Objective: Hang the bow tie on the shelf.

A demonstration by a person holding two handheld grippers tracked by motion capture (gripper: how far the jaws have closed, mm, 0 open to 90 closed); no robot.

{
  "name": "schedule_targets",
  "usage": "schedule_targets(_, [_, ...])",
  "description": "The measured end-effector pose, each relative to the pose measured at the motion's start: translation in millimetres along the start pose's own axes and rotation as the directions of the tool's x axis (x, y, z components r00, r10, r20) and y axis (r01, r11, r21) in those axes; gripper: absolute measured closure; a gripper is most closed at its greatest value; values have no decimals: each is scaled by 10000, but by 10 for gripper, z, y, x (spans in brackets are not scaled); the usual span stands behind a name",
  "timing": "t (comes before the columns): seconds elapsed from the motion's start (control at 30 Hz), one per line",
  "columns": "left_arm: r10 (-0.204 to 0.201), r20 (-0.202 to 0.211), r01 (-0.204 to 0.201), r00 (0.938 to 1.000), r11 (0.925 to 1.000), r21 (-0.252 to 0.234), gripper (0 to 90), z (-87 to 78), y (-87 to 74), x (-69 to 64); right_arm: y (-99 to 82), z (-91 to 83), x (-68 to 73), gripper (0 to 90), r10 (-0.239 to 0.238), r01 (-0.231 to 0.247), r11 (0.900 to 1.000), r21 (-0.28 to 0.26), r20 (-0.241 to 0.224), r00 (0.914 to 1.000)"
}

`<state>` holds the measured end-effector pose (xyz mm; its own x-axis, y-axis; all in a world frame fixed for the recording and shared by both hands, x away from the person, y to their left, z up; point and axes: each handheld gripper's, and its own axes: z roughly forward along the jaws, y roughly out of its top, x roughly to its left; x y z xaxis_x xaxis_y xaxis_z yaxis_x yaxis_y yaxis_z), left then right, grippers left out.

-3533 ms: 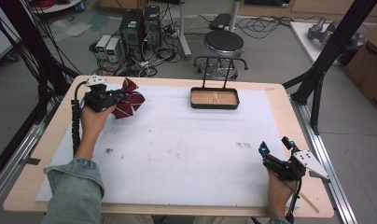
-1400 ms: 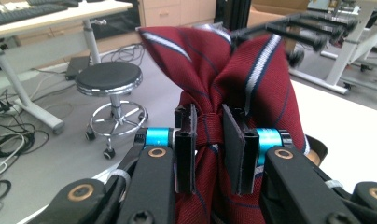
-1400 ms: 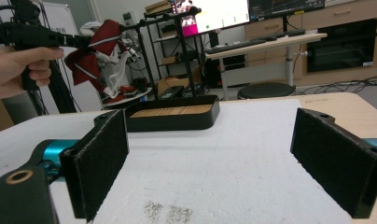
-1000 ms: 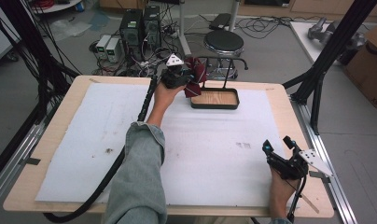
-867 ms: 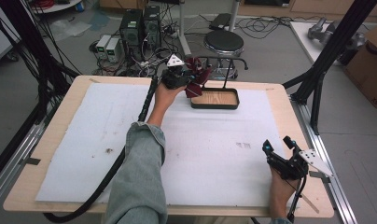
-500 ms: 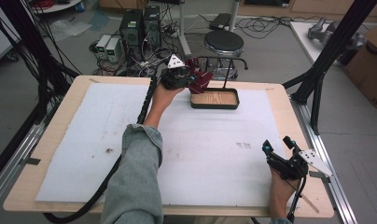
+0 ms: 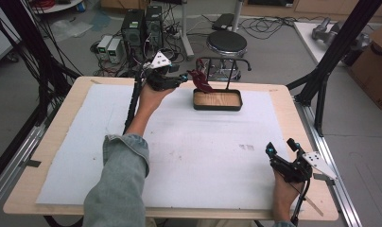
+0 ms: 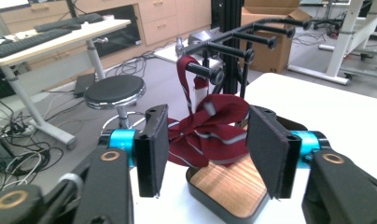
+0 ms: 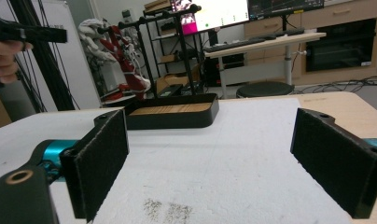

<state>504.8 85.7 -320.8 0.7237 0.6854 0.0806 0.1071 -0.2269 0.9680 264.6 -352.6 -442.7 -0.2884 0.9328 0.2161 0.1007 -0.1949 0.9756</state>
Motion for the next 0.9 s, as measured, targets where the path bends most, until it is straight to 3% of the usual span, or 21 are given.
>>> schedule_targets(0.23, [-268, -436, 255, 9987, 9993, -291, 404, -479, -41, 26, 1, -4, 2, 103, -130, 130, 9999, 33, -28, 9999])
schedule_targets(0.3, [-435, -693, 402, 9966, 9980, -496, 391, -725, -93, 55, 1, -4, 7, 103, -119, 119, 9999, 40, 10, 9999])
schedule_targets(0.33, [-435, -693, 402, 9966, 9980, -496, 383, -725, -93, 55, 2, -2, 7, 103, -130, 130, 9999, 26, 21, 9999])
schedule_targets(0.47, [-695, -1034, 602, 9922, 9941, -901, 342, -1055, -167, 93, 2, 6, 6, 103, -165, 165, 9999, 26, 84, 9998])
schedule_targets(0.5, [-793, -1209, 666, 9895, 9921, -1060, 328, -1209, -201, 102, 2, 3, 12, 103, -136, 136, 9999, 71, 92, 9999])
schedule_targets(0.53, [-793, -1209, 666, 9895, 9921, -1060, 320, -1209, -201, 102, 3, 2, 16, 103, -138, 137, 9999, 74, 99, 9999])
schedule_targets(0.63, [-835, -1465, 653, 9857, 9900, -1250, 293, -1465, -265, 101, 2, 4, 18, 103, -192, 191, 9998, 104, 96, 9998])
schedule_targets(0.77, [-965, -1643, 745, 9817, 9880, -1351, 256, -1624, -322, 85, 1, 7, 26, 103, -281, 280, 9996, 106, 106, 9995])
schedule_targets(0.9, [-1038, -1799, 763, 9782, 9851, -1539, 229, -1816, -474, 20, -1, 8, 34, 103, -316, 315, 9994, 140, 83, 9995])
